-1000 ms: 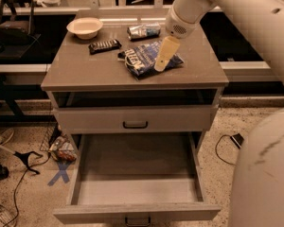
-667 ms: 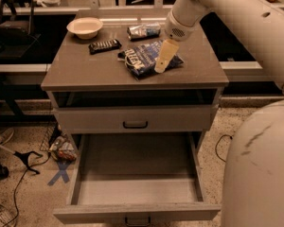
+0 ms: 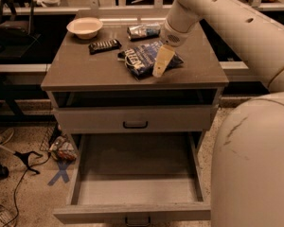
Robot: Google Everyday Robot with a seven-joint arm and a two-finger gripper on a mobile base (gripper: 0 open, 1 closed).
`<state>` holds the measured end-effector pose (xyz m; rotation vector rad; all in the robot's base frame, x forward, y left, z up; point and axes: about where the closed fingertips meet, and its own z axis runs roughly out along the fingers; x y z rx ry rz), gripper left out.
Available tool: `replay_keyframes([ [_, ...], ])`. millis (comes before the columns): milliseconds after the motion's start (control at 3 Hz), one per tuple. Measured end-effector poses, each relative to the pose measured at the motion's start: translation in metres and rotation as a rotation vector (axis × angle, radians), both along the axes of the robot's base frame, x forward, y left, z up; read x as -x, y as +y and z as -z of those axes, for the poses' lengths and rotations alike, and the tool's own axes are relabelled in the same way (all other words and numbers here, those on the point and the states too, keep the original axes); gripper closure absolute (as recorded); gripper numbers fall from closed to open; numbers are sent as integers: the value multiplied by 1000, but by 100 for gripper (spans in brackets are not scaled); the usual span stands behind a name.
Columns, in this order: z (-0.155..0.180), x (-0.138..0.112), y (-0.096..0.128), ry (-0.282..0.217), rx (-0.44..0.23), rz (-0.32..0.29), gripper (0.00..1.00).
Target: Place blue chip bag into middle drawer
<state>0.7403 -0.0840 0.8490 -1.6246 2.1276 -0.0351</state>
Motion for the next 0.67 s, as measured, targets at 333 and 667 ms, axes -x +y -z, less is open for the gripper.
replay_keyframes([
  [333,6,0,1,19,9,-5,18],
  [667,6,2,2,24,1,-13,49],
])
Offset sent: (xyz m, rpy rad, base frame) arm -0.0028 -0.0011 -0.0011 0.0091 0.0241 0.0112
